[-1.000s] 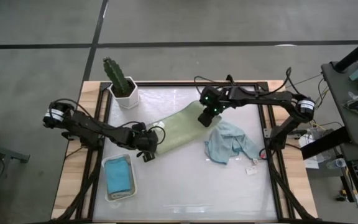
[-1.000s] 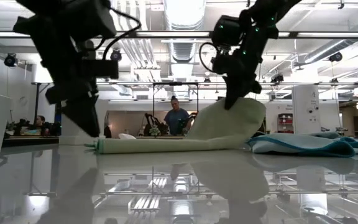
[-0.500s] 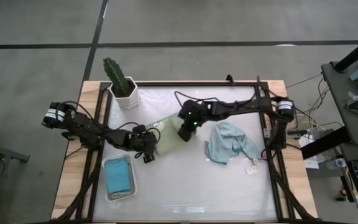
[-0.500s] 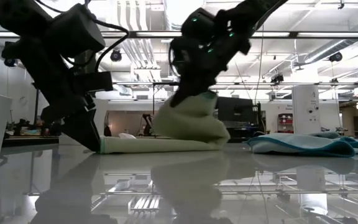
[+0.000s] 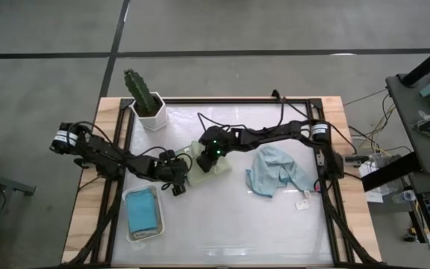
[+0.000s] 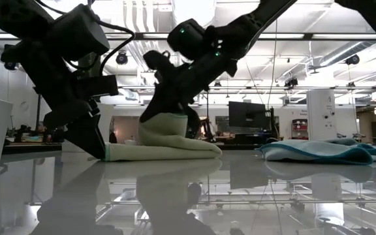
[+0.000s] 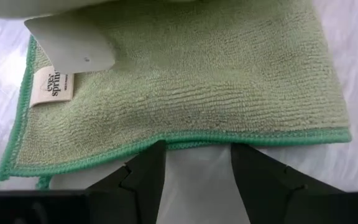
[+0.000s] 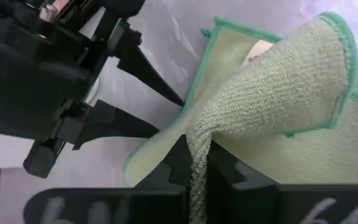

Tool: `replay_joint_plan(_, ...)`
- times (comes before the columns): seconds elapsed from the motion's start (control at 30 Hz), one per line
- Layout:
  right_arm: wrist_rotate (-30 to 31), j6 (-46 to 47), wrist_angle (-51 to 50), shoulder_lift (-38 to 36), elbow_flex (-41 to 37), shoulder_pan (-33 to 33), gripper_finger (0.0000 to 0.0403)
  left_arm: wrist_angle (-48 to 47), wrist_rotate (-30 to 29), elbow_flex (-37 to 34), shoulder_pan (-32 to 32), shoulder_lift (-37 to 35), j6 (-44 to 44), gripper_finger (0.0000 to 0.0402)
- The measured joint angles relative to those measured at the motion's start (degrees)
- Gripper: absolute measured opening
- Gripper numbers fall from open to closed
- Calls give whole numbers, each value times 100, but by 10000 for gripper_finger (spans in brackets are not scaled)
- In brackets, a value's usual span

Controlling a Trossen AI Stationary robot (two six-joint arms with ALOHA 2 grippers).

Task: Fold microfiber towels
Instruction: Fold the green microfiber towel

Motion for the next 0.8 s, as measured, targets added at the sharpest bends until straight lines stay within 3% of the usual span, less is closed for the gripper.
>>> replay_joint_plan(0.17,-6,-53,-65,286,182,36,28,-10,0,14,-4,2,-2,169)
replay_joint_plan(0.57,44,-204,486,322,222,100,168,46,5,16,-2,9,-7,169)
replay_joint_plan(0.8,174,-477,623,306,265,249,207,-143,260,16,-45,-113,-206,169)
